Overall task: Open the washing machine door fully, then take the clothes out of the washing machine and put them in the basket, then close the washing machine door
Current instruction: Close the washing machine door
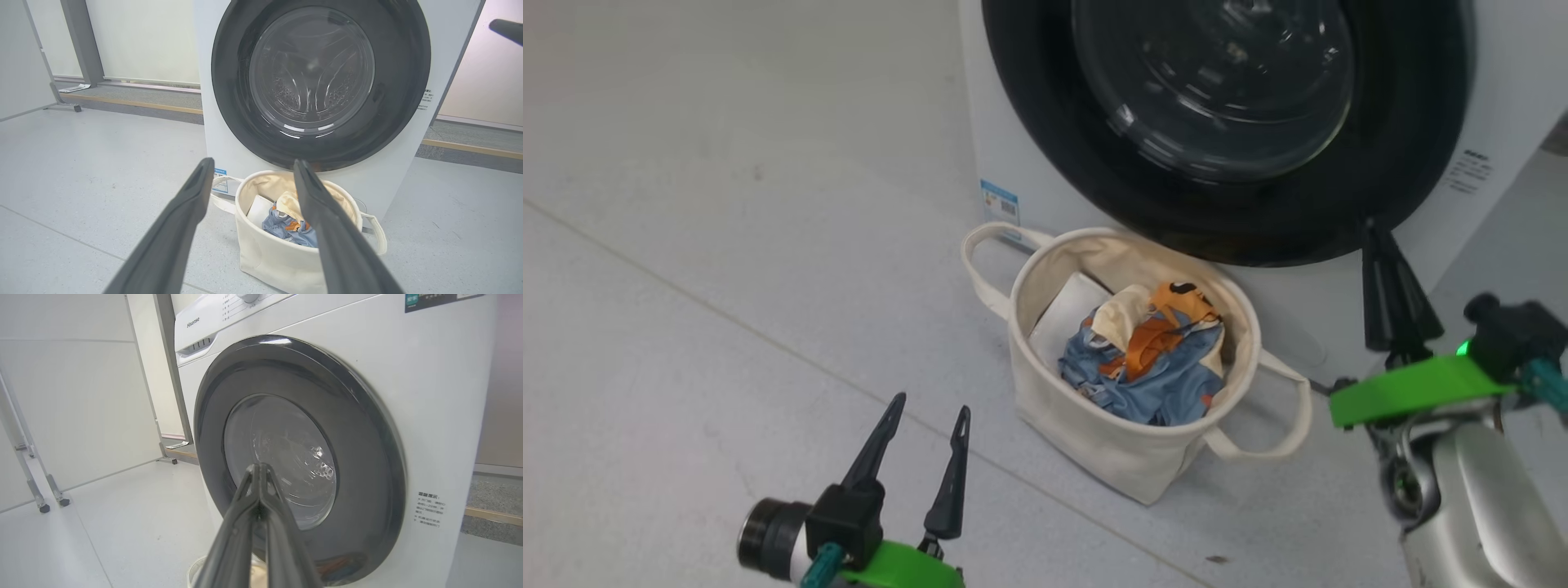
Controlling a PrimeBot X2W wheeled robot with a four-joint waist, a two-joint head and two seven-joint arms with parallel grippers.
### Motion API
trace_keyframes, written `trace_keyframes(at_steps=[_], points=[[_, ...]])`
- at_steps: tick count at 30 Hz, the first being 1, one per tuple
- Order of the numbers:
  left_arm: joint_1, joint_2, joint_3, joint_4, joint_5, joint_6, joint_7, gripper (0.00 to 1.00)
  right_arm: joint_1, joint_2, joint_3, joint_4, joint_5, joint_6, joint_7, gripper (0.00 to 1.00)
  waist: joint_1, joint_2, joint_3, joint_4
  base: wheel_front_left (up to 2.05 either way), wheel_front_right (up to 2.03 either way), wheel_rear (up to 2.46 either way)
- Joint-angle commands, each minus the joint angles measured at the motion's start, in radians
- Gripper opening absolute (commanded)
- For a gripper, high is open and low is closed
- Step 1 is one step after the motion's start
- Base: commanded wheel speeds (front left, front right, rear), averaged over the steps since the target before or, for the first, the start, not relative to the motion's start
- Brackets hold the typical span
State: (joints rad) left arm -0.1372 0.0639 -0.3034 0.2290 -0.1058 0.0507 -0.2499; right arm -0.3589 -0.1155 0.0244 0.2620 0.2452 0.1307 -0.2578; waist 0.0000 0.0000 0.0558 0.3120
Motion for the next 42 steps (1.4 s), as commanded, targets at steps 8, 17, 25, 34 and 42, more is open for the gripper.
trace_keyframes(at_steps=[8, 17, 25, 34, 42], points=[[0.013, 0.024, 0.085, -0.031, 0.019, -0.02, -0.012, 1.0, 0.128, 0.054, -0.036, -0.108, -0.074, 0.0, -0.004, 0.0, 0.0, 0.0, -0.049, -0.067, 0.0, 0.0, 0.0], [0.025, 0.035, 0.098, -0.034, 0.047, -0.043, -0.012, 1.0, 0.3, 0.065, -0.115, -0.162, -0.091, 0.0, -0.004, 1.0, 0.0, 0.0, -0.084, -0.08, 0.0, 0.0, 0.0], [-0.005, 0.017, 0.082, -0.031, 0.057, -0.045, -0.012, 1.0, 0.371, 0.065, -0.132, -0.245, -0.133, 0.0, -0.004, 1.0, 0.0, 0.0, -0.079, -0.064, 0.0, 0.0, 0.0], [-0.023, 0.003, 0.073, -0.033, 0.059, -0.039, -0.012, 1.0, 0.379, 0.065, -0.148, -0.295, -0.129, 0.0, -0.004, 1.0, 0.0, 0.0, -0.071, -0.069, 0.0, 0.0, 0.0], [-0.017, -0.002, 0.107, -0.057, 0.046, -0.028, -0.012, 1.0, 0.378, 0.065, -0.15, -0.294, -0.127, 0.0, -0.004, 1.0, 0.0, 0.0, -0.059, -0.076, 0.0, 0.0, 0.0]])
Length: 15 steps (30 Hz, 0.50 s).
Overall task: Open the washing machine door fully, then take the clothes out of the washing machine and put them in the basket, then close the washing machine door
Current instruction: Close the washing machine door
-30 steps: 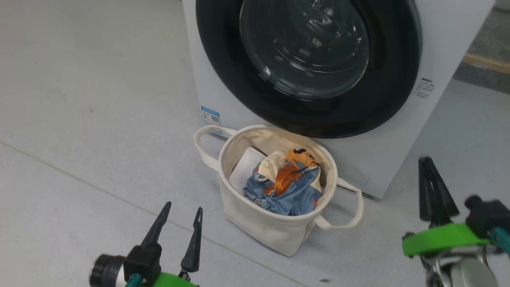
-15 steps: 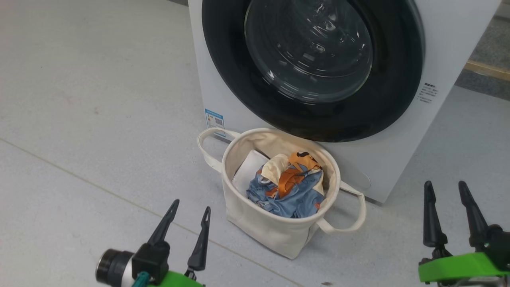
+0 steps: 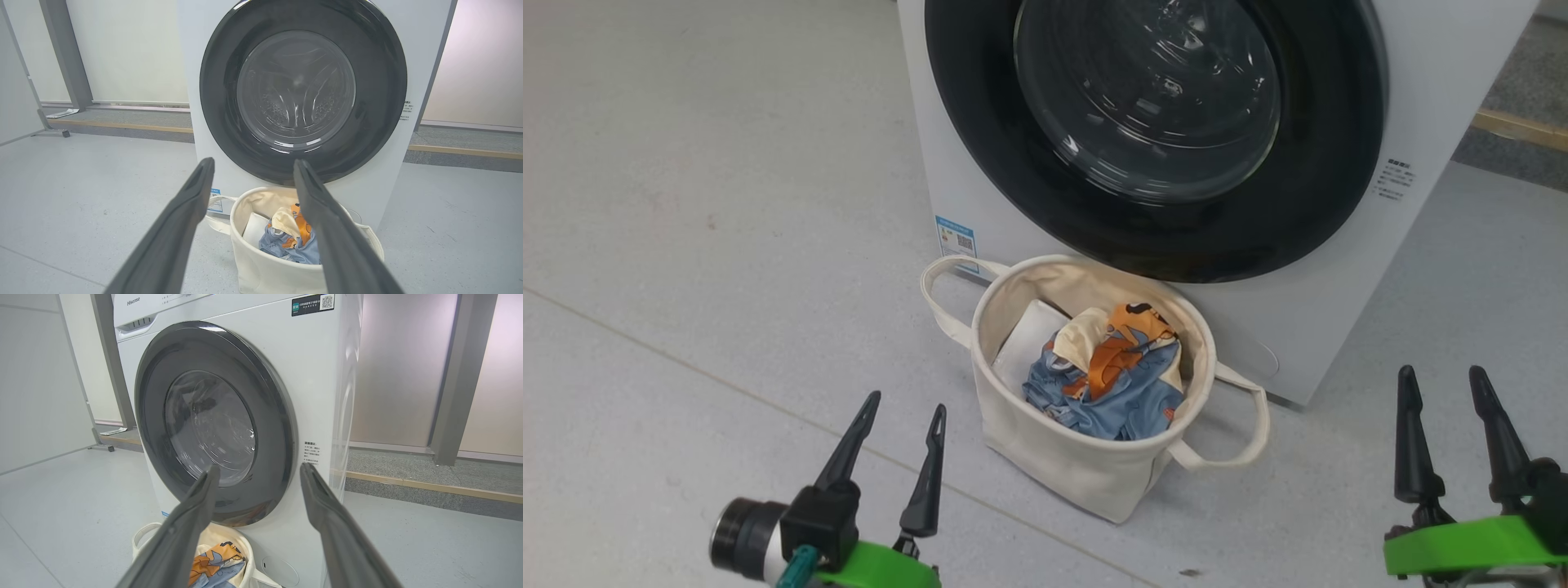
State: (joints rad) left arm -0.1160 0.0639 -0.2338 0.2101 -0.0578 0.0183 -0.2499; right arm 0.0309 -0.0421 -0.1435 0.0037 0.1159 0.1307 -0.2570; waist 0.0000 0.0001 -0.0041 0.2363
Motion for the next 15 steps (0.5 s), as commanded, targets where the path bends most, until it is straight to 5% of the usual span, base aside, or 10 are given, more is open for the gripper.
trace_keyframes(at_steps=[1, 15], points=[[-0.038, -0.003, 0.041, -0.039, 0.0, 0.008, -0.012, 1.0, -0.013, -0.008, 0.018, -0.035, 0.003, 0.0, -0.005, 1.0, 0.0, -0.0001, 0.003, -0.001, 0.0, 0.0, 0.0], [-0.049, 0.0, 0.048, -0.034, 0.023, 0.015, -0.012, 1.0, -0.038, -0.008, 0.032, -0.025, 0.006, 0.0, -0.005, 1.0, 0.0, -0.0001, 0.02, -0.021, 0.0, 0.0, 0.0]])
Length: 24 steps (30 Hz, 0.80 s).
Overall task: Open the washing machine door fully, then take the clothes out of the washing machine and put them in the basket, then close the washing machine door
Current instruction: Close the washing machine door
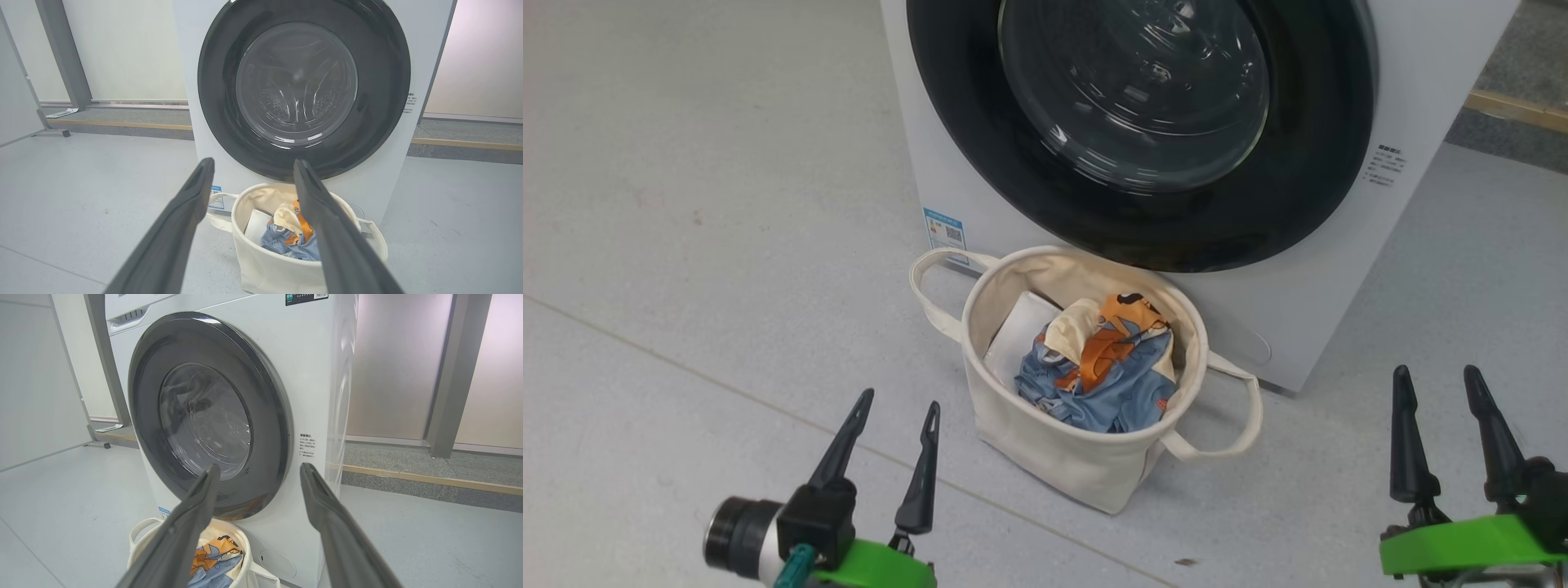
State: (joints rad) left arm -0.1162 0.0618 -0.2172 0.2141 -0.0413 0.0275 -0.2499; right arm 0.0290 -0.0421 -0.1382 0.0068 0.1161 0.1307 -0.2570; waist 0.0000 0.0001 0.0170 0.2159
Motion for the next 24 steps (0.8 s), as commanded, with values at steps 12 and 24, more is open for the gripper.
trace_keyframes(at_steps=[12, 24], points=[[-0.038, 0.016, 0.013, -0.07, 0.041, 0.029, -0.012, 1.0, -0.042, -0.008, 0.033, -0.025, 0.011, 0.0, -0.005, 1.0, 0.0, -0.0001, -0.003, -0.005, 0.0, 0.0, 0.0], [-0.04, 0.016, 0.033, -0.082, 0.028, 0.062, -0.012, 1.0, -0.04, -0.008, 0.05, -0.027, 0.011, 0.0, -0.005, 1.0, 0.0, -0.0001, -0.001, -0.009, 0.0, 0.0, 0.0]])
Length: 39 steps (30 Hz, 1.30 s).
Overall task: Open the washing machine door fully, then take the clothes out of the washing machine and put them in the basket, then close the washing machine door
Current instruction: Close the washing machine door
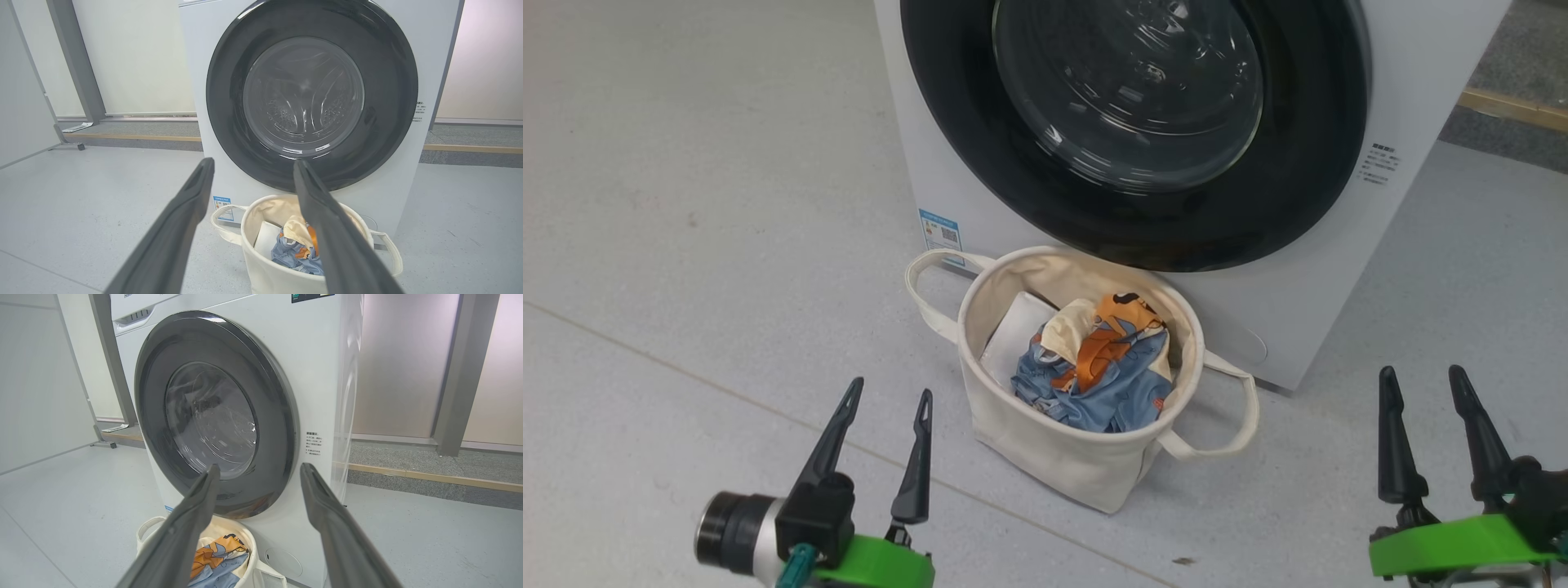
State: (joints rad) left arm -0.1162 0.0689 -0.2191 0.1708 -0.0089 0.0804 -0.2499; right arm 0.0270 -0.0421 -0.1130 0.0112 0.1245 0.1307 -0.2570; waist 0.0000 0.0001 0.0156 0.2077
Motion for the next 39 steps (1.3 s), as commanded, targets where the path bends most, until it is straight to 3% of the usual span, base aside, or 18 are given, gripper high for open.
trace_keyframes(at_steps=[1, 18, 39], points=[[-0.04, 0.009, 0.036, -0.039, -0.005, 0.01, -0.012, 1.0, -0.039, -0.008, 0.025, -0.031, 0.003, 0.0, -0.005, 1.0, 0.0, -0.0001, 0.001, -0.001, 0.0, 0.0, 0.0], [-0.029, 0.006, 0.096, -0.046, -0.02, 0.072, -0.012, 1.0, -0.028, -0.008, 0.031, -0.021, 0.013, 0.0, -0.005, 1.0, 0.0, -0.0001, -0.025, -0.004, 0.0, 0.0, 0.0], [-0.027, 0.004, 0.116, -0.03, -0.021, 0.058, -0.012, 1.0, -0.028, -0.008, 0.04, -0.02, 0.02, 0.0, -0.005, 1.0, 0.0, -0.0001, -0.028, -0.009, 0.0, 0.0, 0.0]])
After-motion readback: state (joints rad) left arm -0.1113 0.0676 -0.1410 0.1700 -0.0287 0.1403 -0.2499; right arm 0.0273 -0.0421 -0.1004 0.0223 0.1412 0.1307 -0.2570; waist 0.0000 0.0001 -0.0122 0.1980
